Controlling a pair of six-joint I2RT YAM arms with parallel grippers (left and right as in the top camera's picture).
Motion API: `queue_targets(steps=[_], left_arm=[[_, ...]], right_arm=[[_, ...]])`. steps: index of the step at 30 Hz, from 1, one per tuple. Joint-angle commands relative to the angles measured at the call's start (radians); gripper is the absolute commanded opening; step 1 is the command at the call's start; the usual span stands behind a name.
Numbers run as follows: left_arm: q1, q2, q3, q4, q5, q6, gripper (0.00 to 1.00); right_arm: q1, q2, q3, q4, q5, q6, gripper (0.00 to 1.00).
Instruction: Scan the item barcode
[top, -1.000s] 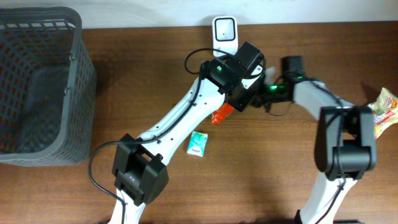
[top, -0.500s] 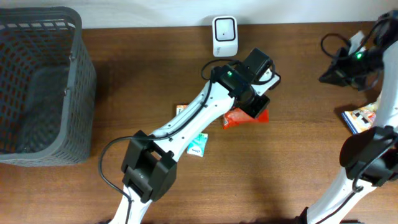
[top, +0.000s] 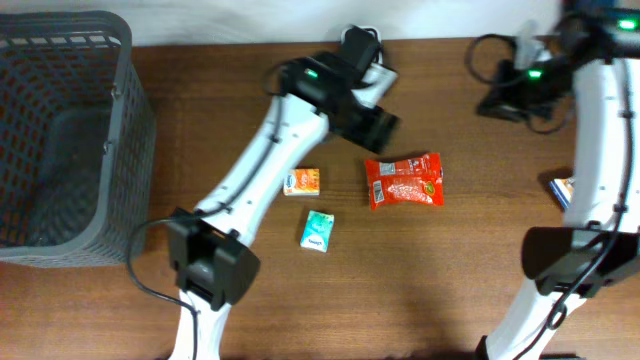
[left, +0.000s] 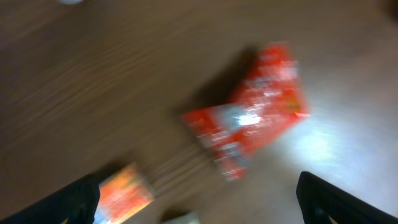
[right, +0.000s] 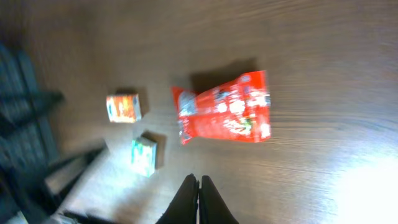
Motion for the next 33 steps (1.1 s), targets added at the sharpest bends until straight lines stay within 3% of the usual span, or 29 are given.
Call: queue_targets(steps=[1, 8, 19, 24, 27, 30, 33], left_arm=[[0.087, -0.023, 0.011, -0.072, -0.137, -0.109, 0.99], [0.175, -0.023, 0.009, -0.143, -0.146, -0.108, 1.0], [0.201, -0.023, 0.008, -0.164, -0.16, -0.108, 0.99], [0.201, -0.019, 0.008, -0.163, -0.159, -0.108, 0.99], [0.201, -0.019, 0.008, -0.164, -0.159, -0.108, 0.99], [0.201, -0.019, 0.008, -0.164, -0.159, -0.108, 0.99], [0.201, -0.019, 0.008, -0.164, -0.159, -0.108, 0.99]], right_arm=[[0.1, -0.002, -0.023, 0.008, 0.105, 0.057, 0.04], [0.219, 0.033, -0.234, 0.164, 0.108, 0.124, 0.04], [0.157, 0.033, -0.717, 0.534, -0.37, 0.054, 0.04], [0.144, 0.033, -0.869, 0.709, -0.359, 0.089, 0.05], [0.145, 0.033, -0.967, 0.821, -0.237, 0.183, 0.05], [0.145, 0.033, -0.986, 0.837, -0.074, 0.224, 0.04], [0.145, 0.027, -0.953, 0.795, -0.072, 0.217, 0.04]])
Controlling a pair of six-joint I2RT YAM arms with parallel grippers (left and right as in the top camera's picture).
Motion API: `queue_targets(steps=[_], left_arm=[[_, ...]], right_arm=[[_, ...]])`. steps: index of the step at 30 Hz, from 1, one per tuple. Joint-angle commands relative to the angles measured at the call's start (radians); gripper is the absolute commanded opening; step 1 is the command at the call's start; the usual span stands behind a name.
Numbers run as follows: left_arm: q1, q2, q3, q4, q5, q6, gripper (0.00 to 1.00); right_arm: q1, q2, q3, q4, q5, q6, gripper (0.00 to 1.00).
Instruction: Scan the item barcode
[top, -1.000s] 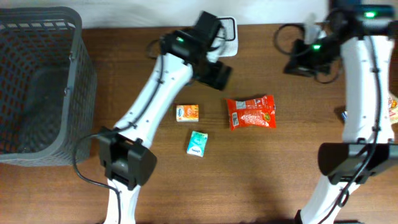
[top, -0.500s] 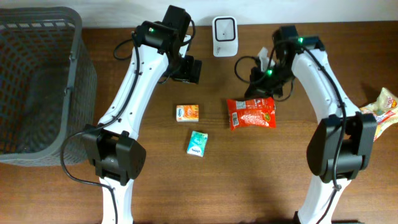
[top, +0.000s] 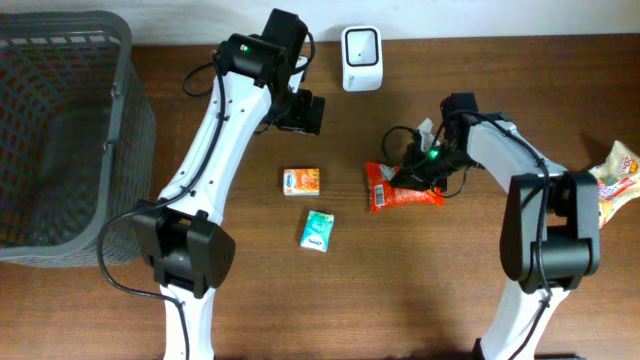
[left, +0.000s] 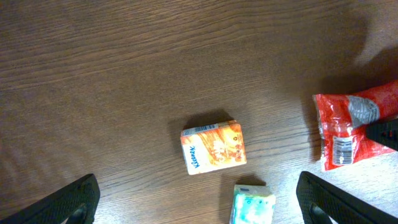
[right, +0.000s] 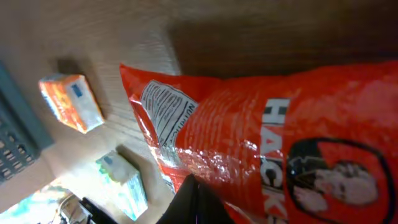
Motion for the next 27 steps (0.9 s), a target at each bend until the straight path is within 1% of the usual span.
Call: queue_targets(steps=[1, 4, 5, 7, 8, 10, 11, 15, 17, 18, 21, 23, 27], left_arm=[[0.004, -0.018, 0.008, -0.001, -0.011, -0.012, 0.99], [0.004, -0.018, 0.008, -0.001, -0.011, -0.012, 0.99], [0.004, -0.018, 0.008, -0.001, -0.011, -0.012, 0.99], [0.004, -0.018, 0.007, -0.001, -0.01, -0.012, 0.99], [0.004, -0.018, 0.006, -0.001, -0.011, -0.012, 0.99], [0.004, -0.016, 0.006, -0.002, -0.01, -0.012, 0.99], [0.004, -0.014, 0.006, -0.002, -0.01, -0.012, 0.99], [0.004, 0.001, 0.006, -0.001, -0.009, -0.012, 0.99], [0.004, 0.014, 0.006, -0.002, 0.001, -0.012, 0.99], [0.004, 0.024, 0.006, -0.001, 0.006, -0.012, 0.99], [0.003, 0.031, 0.006, -0.001, 0.016, -0.012, 0.99], [0.002, 0.031, 0.006, -0.001, 0.016, -0.012, 0.99], [0.0, 0.031, 0.006, -0.001, 0.016, -0.012, 0.99]], right_arm=[[-0.002, -0.006, 0.057, -0.088, 0.147, -0.004, 0.04], [-0.002, -0.016, 0.19, -0.247, 0.149, -0.05, 0.04], [-0.002, -0.017, 0.262, -0.324, 0.169, -0.05, 0.04], [-0.002, -0.017, 0.356, -0.422, 0.231, -0.049, 0.04], [-0.002, -0.017, 0.386, -0.452, 0.288, -0.049, 0.06], [-0.002, -0.017, 0.401, -0.469, 0.382, -0.044, 0.16], [-0.002, -0.016, 0.396, -0.468, 0.421, -0.039, 0.19], [-0.002, -0.007, 0.325, -0.422, 0.438, -0.014, 0.19], [-0.002, -0.007, 0.267, -0.358, 0.433, 0.028, 0.13], [-0.001, -0.007, 0.203, -0.291, 0.399, 0.06, 0.09], [0.012, -0.007, 0.092, -0.172, 0.34, 0.074, 0.08], [0.031, -0.007, 0.014, -0.09, 0.34, 0.095, 0.04], [0.039, -0.013, 0.004, -0.097, 0.337, 0.094, 0.04]])
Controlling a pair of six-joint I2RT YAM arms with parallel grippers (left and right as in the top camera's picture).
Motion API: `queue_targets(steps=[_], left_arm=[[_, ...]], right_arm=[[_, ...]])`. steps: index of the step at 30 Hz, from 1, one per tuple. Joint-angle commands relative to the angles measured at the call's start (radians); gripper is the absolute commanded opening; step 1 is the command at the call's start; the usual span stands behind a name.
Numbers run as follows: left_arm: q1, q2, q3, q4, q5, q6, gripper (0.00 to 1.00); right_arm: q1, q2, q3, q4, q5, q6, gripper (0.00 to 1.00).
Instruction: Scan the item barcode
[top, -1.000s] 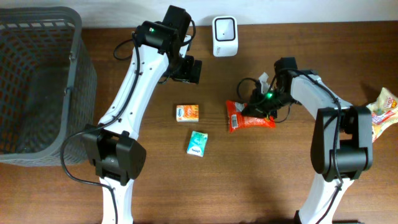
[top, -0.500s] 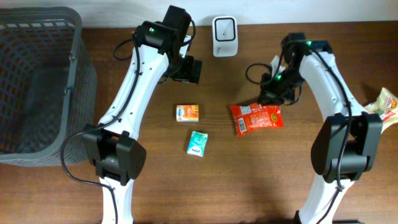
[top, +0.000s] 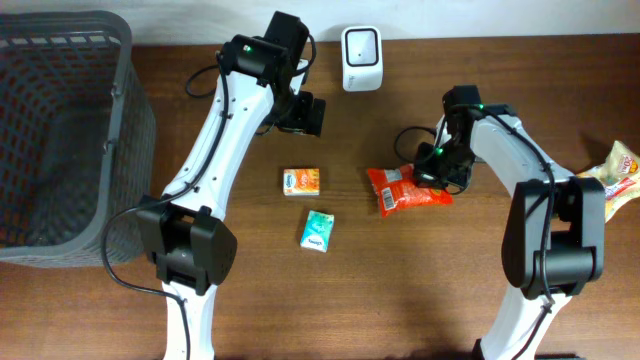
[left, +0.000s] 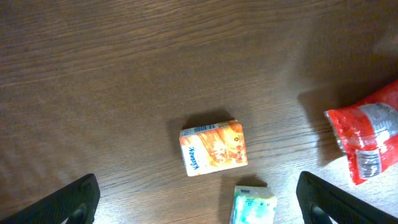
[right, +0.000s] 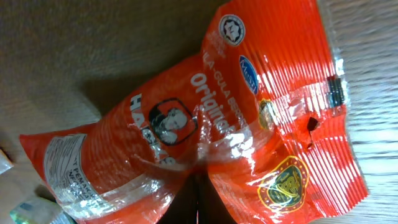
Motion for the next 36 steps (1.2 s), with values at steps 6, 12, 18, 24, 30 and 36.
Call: queue_targets(steps=[6, 12, 18, 24, 30, 36], left_arm=[[-0.003, 0.009, 0.005, -0.001, 0.011, -0.009, 0.99], [-0.003, 0.009, 0.004, -0.001, 0.066, -0.009, 0.99], [-0.005, 0.009, 0.002, 0.008, 0.128, -0.008, 0.99], [-0.012, 0.012, 0.0, 0.014, 0.127, -0.008, 0.99], [-0.012, 0.012, 0.0, 0.009, 0.128, -0.009, 0.99], [-0.013, 0.012, 0.0, 0.01, 0.145, -0.008, 0.99]], right_arm=[[0.024, 0.012, 0.214, -0.31, -0.005, -0.013, 0.05], [0.032, 0.012, 0.404, -0.458, -0.005, -0.045, 0.51], [0.064, -0.004, 0.411, -0.46, -0.009, -0.045, 0.56], [0.084, -0.141, 0.477, -0.511, -0.003, -0.042, 0.61], [0.113, -0.373, 0.477, -0.69, 0.153, -0.041, 0.68], [0.244, -0.511, 0.435, -0.747, 0.185, -0.011, 0.99]])
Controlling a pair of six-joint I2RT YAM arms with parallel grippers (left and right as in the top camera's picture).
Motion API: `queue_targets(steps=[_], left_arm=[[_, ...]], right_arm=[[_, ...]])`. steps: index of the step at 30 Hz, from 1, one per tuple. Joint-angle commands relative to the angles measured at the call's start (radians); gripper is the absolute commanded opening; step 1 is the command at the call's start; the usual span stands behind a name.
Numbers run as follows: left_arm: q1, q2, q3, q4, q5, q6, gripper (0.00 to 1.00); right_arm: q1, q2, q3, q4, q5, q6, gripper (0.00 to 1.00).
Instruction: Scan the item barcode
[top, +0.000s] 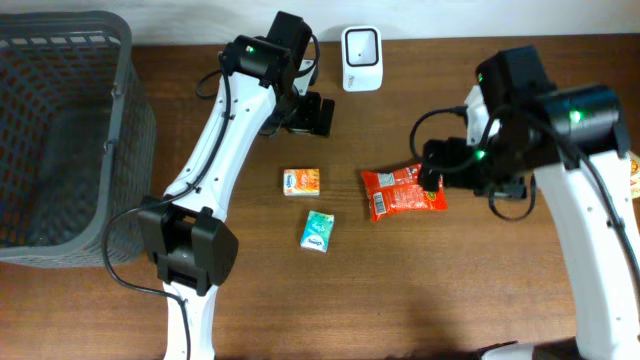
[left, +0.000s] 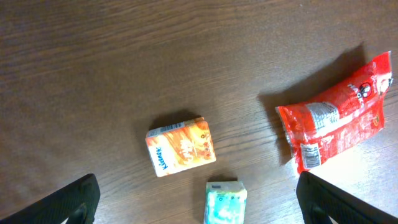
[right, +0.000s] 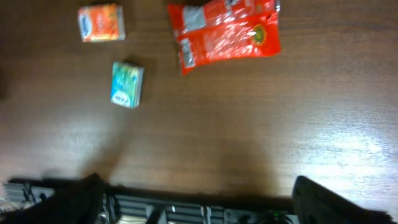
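Observation:
The red snack bag (top: 405, 191) lies flat on the wooden table, its white label panel toward the left; it also shows as the bag (left: 336, 112) and the bag (right: 224, 34). The white scanner (top: 360, 45) stands at the table's back edge. My left gripper (top: 312, 112) hangs open near the scanner, well left of the bag, its dark fingers (left: 65, 202) spread wide. My right gripper (top: 470, 168) is raised high just right of the bag, open and empty, its fingers (right: 333, 199) far apart.
An orange tissue pack (top: 302, 181) and a teal pack (top: 317, 230) lie left of the bag. A grey mesh basket (top: 60, 130) fills the left end. Another snack bag (top: 632, 175) pokes in at the right edge. The table's front edge (right: 186, 196) shows below.
My right gripper was shut with its tips down on the red bag; now it is high above the table and open, and the bag lies flat. The left gripper shifted slightly.
At first my left gripper hung over the bag and the right arm stood at the back right, shut. Then the left was back by the scanner and the right, shut, was at the bag's right end. The bag then lay twisted; now it lies released.

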Motion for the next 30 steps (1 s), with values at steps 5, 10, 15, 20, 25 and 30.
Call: queue_targets(steps=[5, 10, 15, 20, 25, 30], left_arm=[[-0.026, 0.012, -0.002, -0.002, 0.066, -0.001, 0.99], [-0.069, 0.015, -0.031, 0.035, 0.055, 0.0, 0.99], [-0.081, 0.03, -0.052, 0.077, 0.033, -0.009, 1.0], [-0.081, 0.041, -0.052, 0.076, 0.045, -0.009, 1.0], [-0.085, 0.088, -0.052, 0.053, 0.056, -0.009, 0.99], [-0.085, 0.112, -0.052, 0.079, 0.143, -0.008, 1.0]], right_arm=[[0.148, -0.059, -0.127, -0.006, 0.174, 0.135, 0.99], [0.156, -0.056, -0.203, 0.019, 0.201, 0.14, 0.98], [0.156, -0.045, -0.211, 0.095, 0.218, 0.14, 0.98], [0.155, -0.045, -0.201, 0.169, 0.239, 0.14, 0.98], [0.067, -0.047, -0.145, 0.168, 0.277, 0.14, 0.99], [-0.023, -0.046, -0.14, 0.167, 0.278, 0.14, 0.98]])
